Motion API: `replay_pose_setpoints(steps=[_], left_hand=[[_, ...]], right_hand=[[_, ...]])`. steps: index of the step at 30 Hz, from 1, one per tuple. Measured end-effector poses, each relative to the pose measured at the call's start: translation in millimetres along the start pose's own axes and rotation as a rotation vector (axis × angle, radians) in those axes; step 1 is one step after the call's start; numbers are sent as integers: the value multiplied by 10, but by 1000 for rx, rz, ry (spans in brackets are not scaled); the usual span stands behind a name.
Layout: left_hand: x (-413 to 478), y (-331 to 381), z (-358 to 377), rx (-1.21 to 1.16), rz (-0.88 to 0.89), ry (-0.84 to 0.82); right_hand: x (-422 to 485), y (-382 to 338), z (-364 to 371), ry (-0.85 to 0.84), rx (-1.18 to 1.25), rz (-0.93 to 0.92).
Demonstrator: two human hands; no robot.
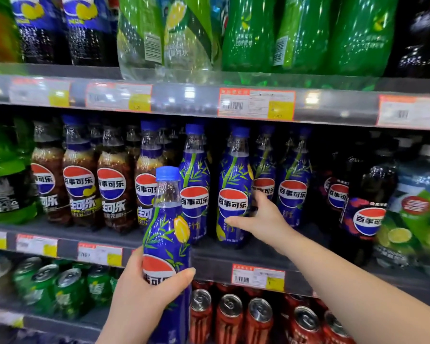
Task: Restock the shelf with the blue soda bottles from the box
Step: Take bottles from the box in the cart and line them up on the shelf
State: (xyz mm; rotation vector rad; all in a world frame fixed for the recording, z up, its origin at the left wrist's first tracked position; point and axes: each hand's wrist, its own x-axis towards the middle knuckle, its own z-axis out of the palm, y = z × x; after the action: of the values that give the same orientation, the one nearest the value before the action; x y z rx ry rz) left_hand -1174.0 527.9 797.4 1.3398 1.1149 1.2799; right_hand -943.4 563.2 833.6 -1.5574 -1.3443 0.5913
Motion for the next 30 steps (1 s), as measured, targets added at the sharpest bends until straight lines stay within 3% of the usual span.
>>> replay_pose_setpoints(steps=[7,18,30], left_hand=[[33,33,23,38,-1,-36],[67,62,198,5,-17,-106],[55,345,1004,1,110,-370]], right_hand=[[16,34,27,-32,120,16],[-76,-57,-28,-57,2,-7],[-256,213,-745,237,-14,117]])
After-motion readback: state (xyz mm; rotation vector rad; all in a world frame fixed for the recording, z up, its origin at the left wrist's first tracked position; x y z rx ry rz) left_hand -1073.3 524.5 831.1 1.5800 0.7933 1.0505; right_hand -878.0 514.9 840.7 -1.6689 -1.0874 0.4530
